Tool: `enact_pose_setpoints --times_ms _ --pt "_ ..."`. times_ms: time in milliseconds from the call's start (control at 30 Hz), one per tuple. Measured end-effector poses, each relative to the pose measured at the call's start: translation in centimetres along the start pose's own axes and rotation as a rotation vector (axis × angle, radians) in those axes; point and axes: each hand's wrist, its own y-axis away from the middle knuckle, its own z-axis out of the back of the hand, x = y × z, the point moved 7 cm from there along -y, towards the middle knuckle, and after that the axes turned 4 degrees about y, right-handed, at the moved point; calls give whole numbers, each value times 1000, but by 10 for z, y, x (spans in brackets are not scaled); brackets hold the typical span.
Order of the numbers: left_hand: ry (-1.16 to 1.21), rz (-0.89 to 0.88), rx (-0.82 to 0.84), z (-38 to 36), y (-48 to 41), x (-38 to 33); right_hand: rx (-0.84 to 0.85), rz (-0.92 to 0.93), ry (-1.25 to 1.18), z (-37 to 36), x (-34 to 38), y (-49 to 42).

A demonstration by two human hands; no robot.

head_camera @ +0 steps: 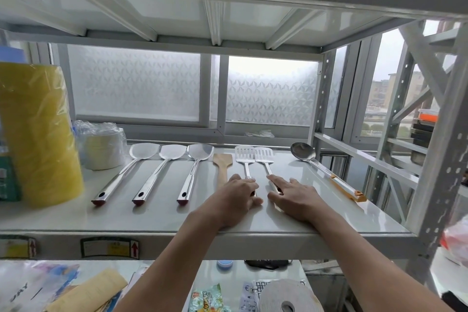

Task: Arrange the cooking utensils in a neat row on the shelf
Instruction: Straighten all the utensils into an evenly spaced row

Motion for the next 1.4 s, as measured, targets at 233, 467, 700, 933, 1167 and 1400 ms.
enact_pose_setpoints --times_ms 233,467,700,933,1167,1400 --pt "17 -16 -32 4 1 -4 -2 4 -3 1 1 2" --pt "-38 -16 -50 2 -1 -5 6 3 -3 1 2 2" --pt "-71 -1 -54 1 -3 -2 20 -3 -13 1 3 3" --pt "-101 15 -58 0 -3 1 -5 -30 -8 -3 -3 -5" --pt "-119 19 -51 -1 -2 3 -5 13 -16 -7 -4 -9" --pt "-113 31 -59 0 -2 3 10 39 -22 -11 -5 -14"
